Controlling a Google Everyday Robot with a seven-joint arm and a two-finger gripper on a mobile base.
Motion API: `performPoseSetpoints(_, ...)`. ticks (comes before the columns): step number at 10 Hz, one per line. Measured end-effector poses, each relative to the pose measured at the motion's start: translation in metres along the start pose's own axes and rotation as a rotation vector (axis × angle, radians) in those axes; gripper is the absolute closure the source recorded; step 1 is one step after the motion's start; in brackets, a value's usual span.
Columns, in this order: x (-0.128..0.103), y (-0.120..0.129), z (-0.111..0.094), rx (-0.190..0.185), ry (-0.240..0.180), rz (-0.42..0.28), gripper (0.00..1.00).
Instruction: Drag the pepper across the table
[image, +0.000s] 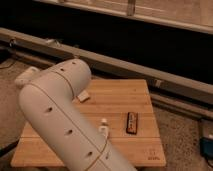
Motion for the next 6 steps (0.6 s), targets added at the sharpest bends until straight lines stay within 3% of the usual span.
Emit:
performPoseSetpoints(2, -0.0008, 0.0016, 0.0069, 0.002, 0.013, -0.009, 0.24)
performPoseSetpoints(6, -0.0007, 0.0027, 0.0113, -0.007, 0.023, -0.014, 0.63)
